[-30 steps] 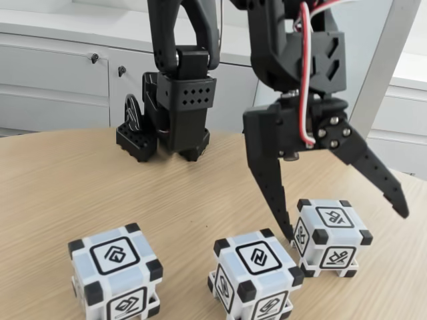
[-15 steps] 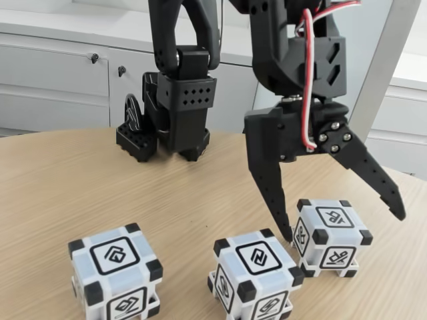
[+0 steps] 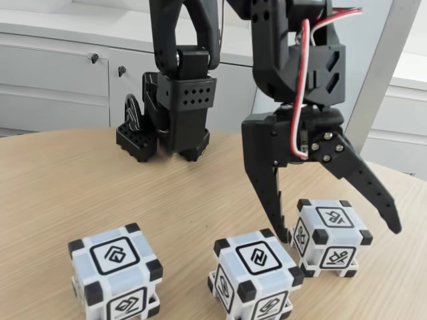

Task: Stack cubes from left to right.

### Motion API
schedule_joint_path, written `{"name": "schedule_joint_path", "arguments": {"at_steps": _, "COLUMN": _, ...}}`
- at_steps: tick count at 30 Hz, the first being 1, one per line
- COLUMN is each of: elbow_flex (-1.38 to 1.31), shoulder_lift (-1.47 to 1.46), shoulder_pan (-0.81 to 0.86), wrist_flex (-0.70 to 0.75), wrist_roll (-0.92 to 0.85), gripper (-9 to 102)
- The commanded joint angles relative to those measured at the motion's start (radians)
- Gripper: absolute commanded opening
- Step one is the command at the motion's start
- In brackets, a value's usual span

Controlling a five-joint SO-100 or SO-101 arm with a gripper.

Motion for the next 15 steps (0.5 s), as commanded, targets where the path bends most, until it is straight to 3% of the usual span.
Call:
{"name": "schedule_joint_path", "arguments": {"at_steps": 1, "elbow_flex": -0.044, "shoulder_lift": 0.015, "shoulder_pan": -0.034, "wrist_flex": 0.003, "wrist_roll": -0.02, "gripper": 41}}
{"name": "schedule_joint_path", "arguments": {"at_steps": 15, "elbow_flex": -0.034, "shoulder_lift": 0.006, "shoulder_pan": -0.129, "wrist_flex": 0.003, "wrist_roll": 0.092, "gripper": 40}}
